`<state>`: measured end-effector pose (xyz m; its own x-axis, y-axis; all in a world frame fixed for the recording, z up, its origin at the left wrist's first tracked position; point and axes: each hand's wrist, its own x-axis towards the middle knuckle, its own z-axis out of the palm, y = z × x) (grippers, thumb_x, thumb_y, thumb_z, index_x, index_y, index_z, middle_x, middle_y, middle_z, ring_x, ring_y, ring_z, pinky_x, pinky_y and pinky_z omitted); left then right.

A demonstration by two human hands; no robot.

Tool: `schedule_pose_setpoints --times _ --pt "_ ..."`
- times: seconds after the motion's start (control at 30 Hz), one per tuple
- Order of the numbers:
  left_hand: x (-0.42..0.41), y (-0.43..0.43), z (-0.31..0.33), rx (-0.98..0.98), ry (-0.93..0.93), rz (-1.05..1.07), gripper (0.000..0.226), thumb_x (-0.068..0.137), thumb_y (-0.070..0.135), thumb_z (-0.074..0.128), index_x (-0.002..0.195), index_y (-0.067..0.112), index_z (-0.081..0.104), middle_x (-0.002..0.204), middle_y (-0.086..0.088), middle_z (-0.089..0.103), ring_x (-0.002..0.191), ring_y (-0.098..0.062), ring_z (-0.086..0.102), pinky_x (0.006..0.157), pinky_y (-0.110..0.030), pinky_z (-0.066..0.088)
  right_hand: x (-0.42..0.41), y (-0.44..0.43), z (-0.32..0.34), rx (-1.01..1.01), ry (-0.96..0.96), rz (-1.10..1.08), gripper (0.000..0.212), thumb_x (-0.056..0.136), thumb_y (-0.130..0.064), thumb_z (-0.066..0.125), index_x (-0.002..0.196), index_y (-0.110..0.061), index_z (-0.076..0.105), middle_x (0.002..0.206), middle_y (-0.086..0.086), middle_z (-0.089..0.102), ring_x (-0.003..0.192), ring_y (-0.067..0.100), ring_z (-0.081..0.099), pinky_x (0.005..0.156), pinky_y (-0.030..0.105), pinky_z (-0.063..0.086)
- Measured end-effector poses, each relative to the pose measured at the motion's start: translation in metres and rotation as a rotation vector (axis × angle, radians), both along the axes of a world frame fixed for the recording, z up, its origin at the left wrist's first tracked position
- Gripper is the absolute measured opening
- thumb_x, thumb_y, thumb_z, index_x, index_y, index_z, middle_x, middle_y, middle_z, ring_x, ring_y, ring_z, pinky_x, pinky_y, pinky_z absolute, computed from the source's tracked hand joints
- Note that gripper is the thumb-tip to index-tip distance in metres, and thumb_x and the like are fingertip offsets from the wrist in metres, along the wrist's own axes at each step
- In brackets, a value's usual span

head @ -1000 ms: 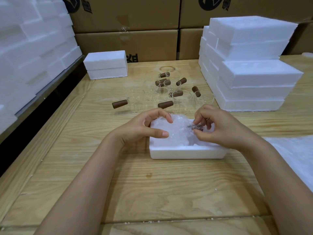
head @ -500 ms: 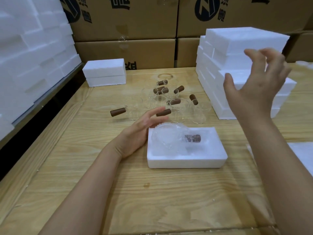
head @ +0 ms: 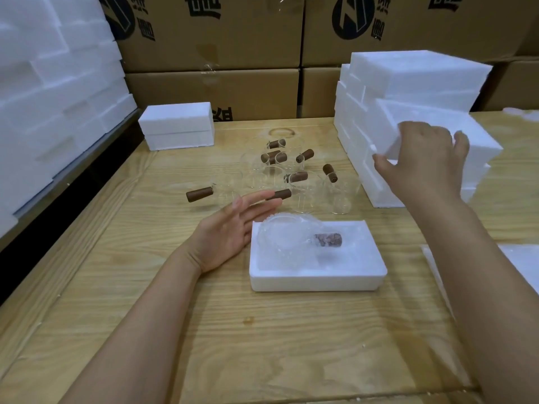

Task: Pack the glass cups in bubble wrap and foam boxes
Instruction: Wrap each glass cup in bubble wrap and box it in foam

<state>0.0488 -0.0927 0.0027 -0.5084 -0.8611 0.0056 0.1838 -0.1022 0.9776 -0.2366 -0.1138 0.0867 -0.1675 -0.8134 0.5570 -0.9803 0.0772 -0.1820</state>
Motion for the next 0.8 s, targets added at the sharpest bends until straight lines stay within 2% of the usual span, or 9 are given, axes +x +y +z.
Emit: schedule_pose_setpoints --times 0.07,0.13,0.23,0.3,0.37,0.47,0.57,0.67,0.8 --pt "-0.001 0.001 0.001 -0.027 -0.019 0.014 0.095 0.064 0.065 0.075 0.139 0.016 0.044 0.144 -0.005 0.051 0.136 -0.02 0.043 0.11 -0.039 0.039 0.011 0.014 0.01 -0.148 -0.016 0.162 0.042 0.087 -0.029 0.062 0.118 -0.001 0.055 0.116 0.017 0.059 0.113 0.037 0.048 0.107 0.045 0.026" --pt "-0.002 0.003 0.005 -0.045 -0.027 0.041 0.096 0.061 0.065 0.076 0.137 0.015 0.045 0.143 -0.005 0.052 0.136 -0.019 0.043 0.11 -0.037 0.039 0.024 0.032 0.018 -0.302 -0.178 0.369 0.042 0.086 -0.028 0.064 0.12 -0.004 0.056 0.116 0.011 0.06 0.111 0.028 0.052 0.097 0.032 0.036" --pt "-0.004 0.005 0.009 -0.084 -0.016 0.109 0.098 0.057 0.063 0.081 0.137 0.02 0.044 0.141 -0.005 0.054 0.134 -0.018 0.047 0.114 -0.04 0.032 0.045 0.061 0.022 -0.389 -0.83 0.793 0.035 0.084 -0.028 0.066 0.114 -0.015 0.054 0.104 -0.007 0.062 0.1 0.008 0.059 0.084 0.021 0.045" --pt "-0.007 0.004 0.012 -0.11 0.028 0.176 0.103 0.055 0.057 0.085 0.141 0.028 0.036 0.138 -0.001 0.056 0.131 -0.02 0.05 0.113 -0.036 0.034 0.053 0.071 0.016 -0.283 -1.331 1.027 0.038 0.084 -0.024 0.064 0.118 -0.018 0.049 0.099 -0.011 0.066 0.099 0.007 0.062 0.087 0.028 0.05" --pt "-0.01 0.005 0.016 -0.135 0.068 0.215 0.111 0.056 0.053 0.087 0.147 0.034 0.026 0.134 0.009 0.059 0.129 -0.019 0.052 0.108 -0.031 0.04 0.055 0.072 0.005 -0.16 -1.614 1.052 0.046 0.087 -0.021 0.06 0.129 -0.025 0.042 0.101 -0.01 0.069 0.103 0.013 0.063 0.09 0.036 0.051" --pt "-0.012 0.005 0.023 -0.163 0.112 0.277 0.117 0.056 0.052 0.088 0.151 0.032 0.022 0.135 0.01 0.057 0.129 -0.019 0.051 0.106 -0.034 0.044 0.053 0.07 -0.012 -0.065 -1.708 0.988 0.053 0.087 -0.023 0.055 0.134 -0.036 0.037 0.103 -0.01 0.07 0.108 0.017 0.064 0.088 0.036 0.053" --pt "-0.009 0.007 0.028 -0.139 0.132 0.349 0.121 0.05 0.063 0.084 0.149 0.022 0.029 0.136 0.003 0.055 0.126 -0.02 0.053 0.106 -0.039 0.044 0.046 0.067 -0.023 -0.039 -1.693 0.884 0.05 0.086 -0.026 0.055 0.134 -0.03 0.045 0.107 -0.012 0.07 0.113 0.021 0.063 0.082 0.035 0.056" --pt "-0.009 0.009 0.032 -0.135 0.128 0.376 0.122 0.048 0.068 0.082 0.143 0.008 0.036 0.129 -0.004 0.061 0.122 -0.023 0.055 0.102 -0.042 0.045 0.037 0.063 -0.03 -0.012 -1.688 0.793 0.037 0.082 -0.031 0.056 0.119 -0.025 0.055 0.11 -0.008 0.067 0.111 0.02 0.063 0.076 0.035 0.057" --pt "-0.013 0.013 0.039 -0.191 0.077 0.405 0.136 0.042 0.068 0.084 0.139 -0.01 0.03 0.146 -0.021 0.042 0.126 -0.033 0.049 0.094 -0.042 0.046 0.025 0.058 -0.033 -0.015 -1.631 0.773 0.022 0.082 -0.036 0.055 0.097 -0.021 0.052 0.098 -0.011 0.067 0.104 0.014 0.064 0.079 0.036 0.056"
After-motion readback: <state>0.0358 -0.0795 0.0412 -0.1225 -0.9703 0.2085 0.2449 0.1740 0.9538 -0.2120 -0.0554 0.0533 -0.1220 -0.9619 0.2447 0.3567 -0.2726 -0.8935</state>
